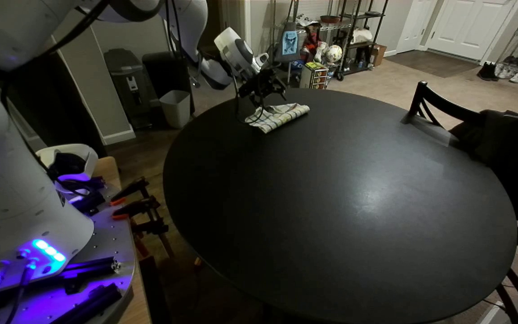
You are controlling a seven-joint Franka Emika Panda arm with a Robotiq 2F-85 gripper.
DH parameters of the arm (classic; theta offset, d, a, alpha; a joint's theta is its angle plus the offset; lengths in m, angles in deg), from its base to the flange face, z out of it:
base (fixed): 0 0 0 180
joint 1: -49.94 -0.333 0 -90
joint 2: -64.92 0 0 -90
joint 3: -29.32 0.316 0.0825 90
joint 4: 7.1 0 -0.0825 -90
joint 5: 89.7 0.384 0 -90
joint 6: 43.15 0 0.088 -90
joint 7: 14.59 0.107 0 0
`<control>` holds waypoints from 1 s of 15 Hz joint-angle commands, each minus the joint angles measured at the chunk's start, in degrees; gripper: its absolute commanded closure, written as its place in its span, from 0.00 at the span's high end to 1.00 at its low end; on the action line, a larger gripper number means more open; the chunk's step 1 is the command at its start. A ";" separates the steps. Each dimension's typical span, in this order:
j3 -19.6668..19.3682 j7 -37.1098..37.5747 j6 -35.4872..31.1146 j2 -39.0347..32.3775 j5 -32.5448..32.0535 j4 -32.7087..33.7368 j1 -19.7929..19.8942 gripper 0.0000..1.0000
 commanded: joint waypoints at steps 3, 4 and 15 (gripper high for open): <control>0.03 -0.15 0.64 0.16 -1.00 0.94 0.12 1.00; -0.09 -0.40 0.51 -0.13 -1.16 1.83 0.16 1.00; 0.57 -2.69 -1.03 -4.41 -0.23 8.71 1.39 1.00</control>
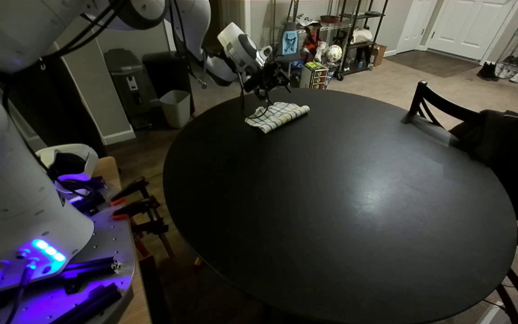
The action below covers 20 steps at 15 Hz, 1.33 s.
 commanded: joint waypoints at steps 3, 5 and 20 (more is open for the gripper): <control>0.11 -0.48 -0.06 -1.36 0.00 1.34 0.01 1.00; 0.11 -0.51 -0.06 -1.73 0.04 1.60 -0.04 1.00; 0.11 -0.51 -0.06 -1.73 0.04 1.62 -0.06 1.00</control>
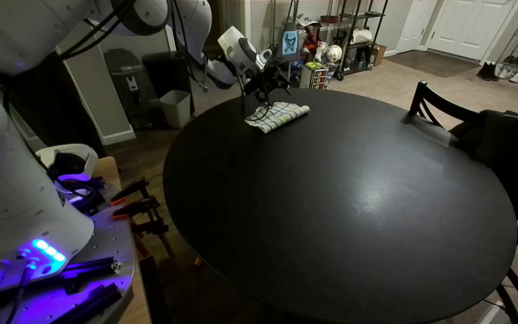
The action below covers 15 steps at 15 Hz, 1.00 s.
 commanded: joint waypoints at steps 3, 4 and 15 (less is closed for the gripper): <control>-0.64 0.88 0.66 1.08 -0.53 -1.00 -0.70 1.00; -1.35 1.65 1.80 2.30 -0.97 -2.14 -1.41 1.00; -7.22 8.66 15.02 10.88 -0.33 -8.13 -10.03 1.00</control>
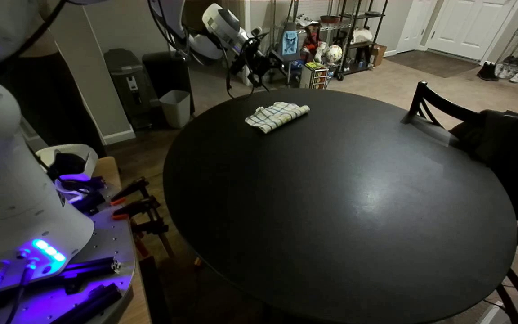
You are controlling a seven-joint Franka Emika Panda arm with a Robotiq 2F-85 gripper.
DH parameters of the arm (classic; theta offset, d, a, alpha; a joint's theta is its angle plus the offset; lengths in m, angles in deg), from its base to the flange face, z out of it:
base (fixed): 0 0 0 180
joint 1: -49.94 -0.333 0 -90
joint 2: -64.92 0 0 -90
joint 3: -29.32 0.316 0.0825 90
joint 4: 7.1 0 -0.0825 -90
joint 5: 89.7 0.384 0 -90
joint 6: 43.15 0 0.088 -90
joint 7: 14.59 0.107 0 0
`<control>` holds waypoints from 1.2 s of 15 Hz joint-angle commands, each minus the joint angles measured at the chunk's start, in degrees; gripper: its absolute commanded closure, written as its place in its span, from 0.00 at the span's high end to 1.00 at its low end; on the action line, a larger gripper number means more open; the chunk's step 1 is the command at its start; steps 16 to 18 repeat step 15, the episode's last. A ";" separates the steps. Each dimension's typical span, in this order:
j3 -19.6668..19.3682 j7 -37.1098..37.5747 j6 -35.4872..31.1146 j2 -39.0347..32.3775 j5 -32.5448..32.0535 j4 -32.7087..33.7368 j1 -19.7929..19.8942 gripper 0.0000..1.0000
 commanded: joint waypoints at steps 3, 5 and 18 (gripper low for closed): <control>0.07 0.27 0.40 0.29 0.02 -0.19 -0.45 1.00; 0.06 0.27 0.37 -0.08 0.02 -0.07 -0.24 1.00; 0.05 0.27 0.36 -0.19 0.02 0.08 -0.22 1.00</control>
